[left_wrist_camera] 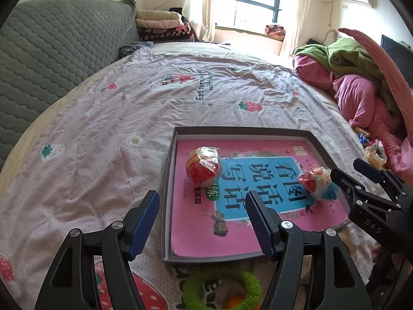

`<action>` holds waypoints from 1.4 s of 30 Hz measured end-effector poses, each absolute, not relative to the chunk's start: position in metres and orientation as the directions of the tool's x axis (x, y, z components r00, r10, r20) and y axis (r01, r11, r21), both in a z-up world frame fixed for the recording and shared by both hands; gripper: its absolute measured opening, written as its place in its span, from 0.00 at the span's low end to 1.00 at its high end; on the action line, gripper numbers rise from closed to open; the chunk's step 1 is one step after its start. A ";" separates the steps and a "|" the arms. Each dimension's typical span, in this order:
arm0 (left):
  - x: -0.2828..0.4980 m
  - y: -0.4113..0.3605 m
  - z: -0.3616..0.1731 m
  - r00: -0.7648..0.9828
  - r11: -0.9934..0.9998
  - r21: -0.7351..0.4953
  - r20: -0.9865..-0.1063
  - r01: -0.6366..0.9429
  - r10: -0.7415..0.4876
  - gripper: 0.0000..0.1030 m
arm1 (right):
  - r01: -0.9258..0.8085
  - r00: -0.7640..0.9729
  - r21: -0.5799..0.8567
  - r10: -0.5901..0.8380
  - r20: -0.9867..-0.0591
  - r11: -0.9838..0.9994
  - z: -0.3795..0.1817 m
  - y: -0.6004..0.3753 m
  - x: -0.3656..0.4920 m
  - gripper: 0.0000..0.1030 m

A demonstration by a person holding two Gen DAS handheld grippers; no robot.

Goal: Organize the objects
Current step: 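Withdraw both tools from the tray back toward the remaining items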

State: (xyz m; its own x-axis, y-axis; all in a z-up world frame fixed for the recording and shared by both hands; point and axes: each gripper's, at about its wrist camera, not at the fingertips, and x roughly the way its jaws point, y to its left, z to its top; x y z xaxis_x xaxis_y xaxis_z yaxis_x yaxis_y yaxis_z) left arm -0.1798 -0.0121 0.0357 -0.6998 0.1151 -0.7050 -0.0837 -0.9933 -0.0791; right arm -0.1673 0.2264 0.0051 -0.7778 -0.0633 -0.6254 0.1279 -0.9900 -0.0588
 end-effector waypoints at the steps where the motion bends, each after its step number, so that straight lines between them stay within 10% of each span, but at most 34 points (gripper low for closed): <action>1: -0.178 -0.012 0.036 -0.701 -0.993 -0.084 -0.703 -0.085 0.119 0.72 | 0.130 -0.780 -0.058 -0.066 -0.623 -0.990 0.006 0.226 -0.166 0.61; 42: -0.102 -0.019 0.048 -0.741 -0.987 -0.056 -0.654 -0.150 0.149 0.74 | 0.073 -0.890 -0.029 -0.052 -0.452 -0.997 0.037 0.222 -0.082 0.70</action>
State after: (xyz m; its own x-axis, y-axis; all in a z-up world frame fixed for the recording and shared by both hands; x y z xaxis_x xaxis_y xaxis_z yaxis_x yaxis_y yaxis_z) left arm -0.1017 -0.0190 0.0479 -0.7412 0.1495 -0.6545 -0.1497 -0.9871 -0.0559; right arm -0.0824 0.2220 0.0368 -0.8904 -0.0518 -0.4522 0.0728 -0.9969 -0.0291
